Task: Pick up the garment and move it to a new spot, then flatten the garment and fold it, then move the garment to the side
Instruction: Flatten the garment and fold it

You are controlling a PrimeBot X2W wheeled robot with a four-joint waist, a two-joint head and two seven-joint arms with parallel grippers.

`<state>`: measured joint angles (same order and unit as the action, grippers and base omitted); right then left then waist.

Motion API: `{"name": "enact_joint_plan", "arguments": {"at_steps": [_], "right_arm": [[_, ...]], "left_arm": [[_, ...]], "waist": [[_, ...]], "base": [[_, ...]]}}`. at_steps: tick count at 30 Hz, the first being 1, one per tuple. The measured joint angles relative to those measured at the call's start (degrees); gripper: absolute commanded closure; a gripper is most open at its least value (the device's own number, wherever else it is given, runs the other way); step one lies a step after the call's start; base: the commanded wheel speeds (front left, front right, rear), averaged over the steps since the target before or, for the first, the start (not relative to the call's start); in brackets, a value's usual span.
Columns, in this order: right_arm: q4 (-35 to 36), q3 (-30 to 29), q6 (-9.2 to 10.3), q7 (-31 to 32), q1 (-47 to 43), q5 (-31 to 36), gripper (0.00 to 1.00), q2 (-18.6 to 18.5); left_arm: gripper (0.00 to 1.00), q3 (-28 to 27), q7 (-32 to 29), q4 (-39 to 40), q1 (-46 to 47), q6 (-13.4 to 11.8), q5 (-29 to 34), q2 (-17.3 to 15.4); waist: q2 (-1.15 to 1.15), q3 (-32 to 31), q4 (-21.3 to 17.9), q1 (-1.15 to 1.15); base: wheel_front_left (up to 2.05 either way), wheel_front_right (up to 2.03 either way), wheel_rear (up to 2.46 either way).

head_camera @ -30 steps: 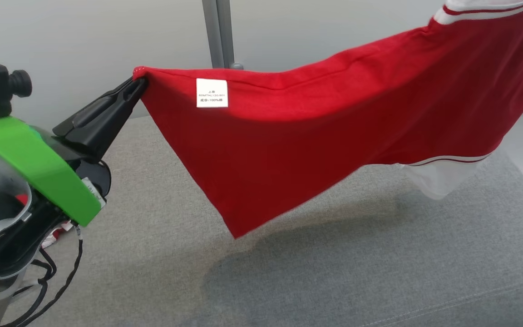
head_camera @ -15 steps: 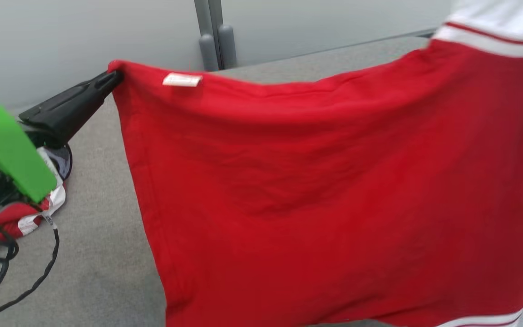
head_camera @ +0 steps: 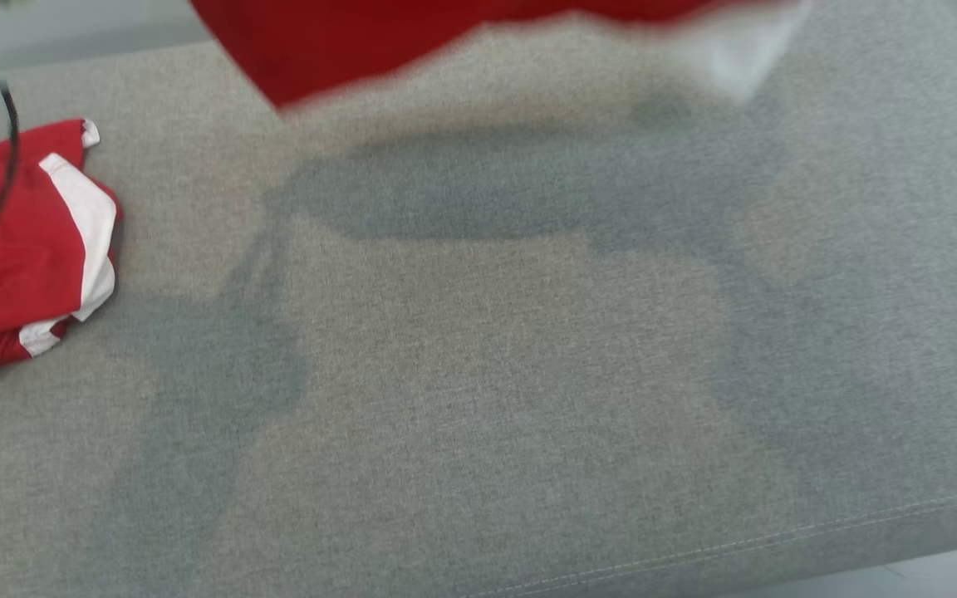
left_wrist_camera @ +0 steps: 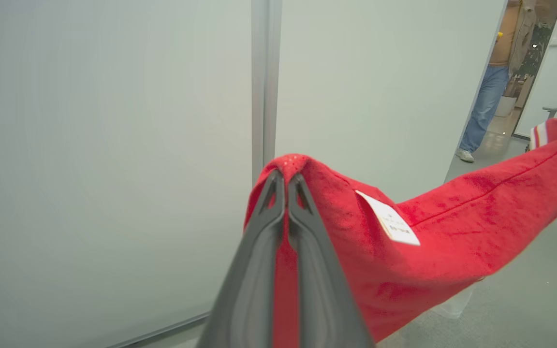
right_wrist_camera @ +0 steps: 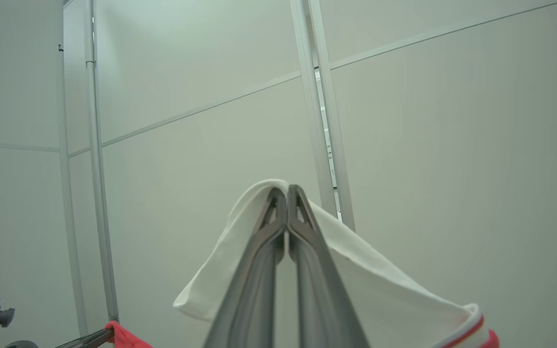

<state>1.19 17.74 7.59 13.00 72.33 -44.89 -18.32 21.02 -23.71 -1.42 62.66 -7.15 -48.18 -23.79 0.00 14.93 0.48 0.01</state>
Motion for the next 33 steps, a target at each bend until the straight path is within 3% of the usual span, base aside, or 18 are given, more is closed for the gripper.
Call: {"name": "enact_joint_plan", "arguments": {"at_steps": [3, 7, 12, 17, 22, 26, 33], "right_arm": [[-2.26, 1.81, -0.54, -1.31, 5.55, 2.25, 1.0, 2.23], [-3.93, 4.91, -0.8, -2.29, 4.2, 2.04, 1.0, 5.06], [-2.82, 7.79, -1.94, -3.68, -9.46, 0.51, 1.0, 5.49], [-4.57, 7.33, -1.75, -8.47, -24.41, -0.94, 1.0, 5.25], [-10.1, 6.9, -3.91, -15.68, -35.49, -0.51, 1.0, 3.83], [-12.66, 7.17, -6.75, -19.4, -40.96, -0.58, 1.0, 3.23], [-14.86, 10.35, -10.69, -22.67, -45.92, 2.21, 1.0, -0.52]], "left_arm": [[1.0, 1.43, 4.41, -0.29, 5.69, 0.02, 5.36, 0.27], [1.0, 3.42, 8.62, -1.71, 4.28, 1.78, 7.08, 0.58], [1.0, 5.82, 17.64, -1.88, -6.94, 5.45, 7.67, 1.72], [1.0, 7.91, 24.84, -7.19, -23.06, 6.06, 7.79, 2.32], [1.0, 8.7, 33.82, -14.13, -30.15, 7.66, 8.22, 3.63], [1.0, 8.36, 39.33, -17.36, -31.15, 8.76, 8.11, 5.81], [1.0, 4.67, 38.88, -20.91, -32.85, 10.29, 7.02, 5.35]], "waist": [[0.0, 2.46, 0.6, 0.0], [0.0, 5.01, 0.87, 0.0], [0.0, 9.19, 0.76, 0.0], [0.0, 13.31, 0.55, 0.0], [0.0, 16.39, 0.18, 0.0], [0.0, 16.01, 0.03, 0.0], [0.0, 11.97, 0.27, 0.0]], "base": [[0.0, 0.0, 0.0], [0.0, 0.0, 0.0], [0.0, 0.0, 0.0], [0.0, 0.0, 0.0], [0.0, 0.0, 0.0], [0.0, 0.0, 0.0], [0.0, 0.0, 0.0]]}}
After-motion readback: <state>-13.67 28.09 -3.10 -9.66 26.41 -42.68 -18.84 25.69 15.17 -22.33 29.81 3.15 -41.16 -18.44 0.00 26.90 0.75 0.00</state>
